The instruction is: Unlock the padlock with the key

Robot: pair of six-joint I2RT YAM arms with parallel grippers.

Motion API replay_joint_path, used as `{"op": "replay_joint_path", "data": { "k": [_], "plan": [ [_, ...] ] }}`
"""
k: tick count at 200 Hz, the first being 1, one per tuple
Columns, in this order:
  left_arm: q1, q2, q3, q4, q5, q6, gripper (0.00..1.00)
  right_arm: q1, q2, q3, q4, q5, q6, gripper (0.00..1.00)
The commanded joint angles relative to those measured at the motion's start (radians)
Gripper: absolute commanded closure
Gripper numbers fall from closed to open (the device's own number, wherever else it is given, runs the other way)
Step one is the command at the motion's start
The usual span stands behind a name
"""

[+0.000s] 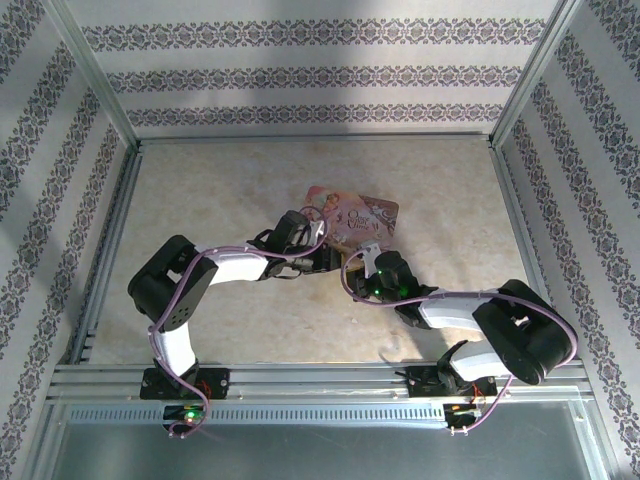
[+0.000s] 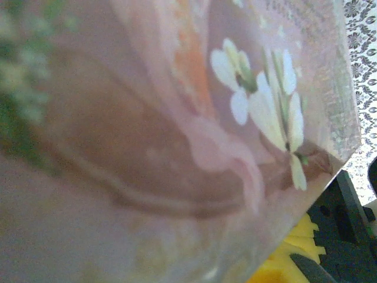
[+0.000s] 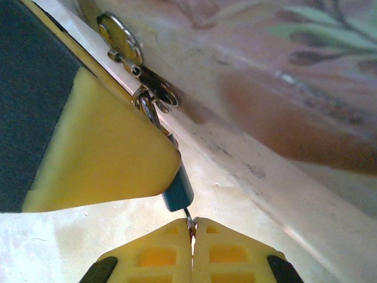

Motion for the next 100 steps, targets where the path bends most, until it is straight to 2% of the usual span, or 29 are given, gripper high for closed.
{"op": "replay_joint_path", "data": {
  "k": [1,28,100],
  "plan": [
    [-0.019,0.019,0.001,0.061,0.039,-0.038,0.77,0.006,0.005,-0.008,0.055,-0.008,0.041,1.0],
    [-0.019,-0.018,-0.018,0.064,0.005,-0.027,0.65,0.006,0.031,-0.002,0.017,-0.018,0.054,1.0],
    [0.011,-0.193,-0.11,0.029,-0.082,-0.007,0.5,0.001,0.062,0.018,-0.05,-0.048,0.076,1.0]
  ]
}}
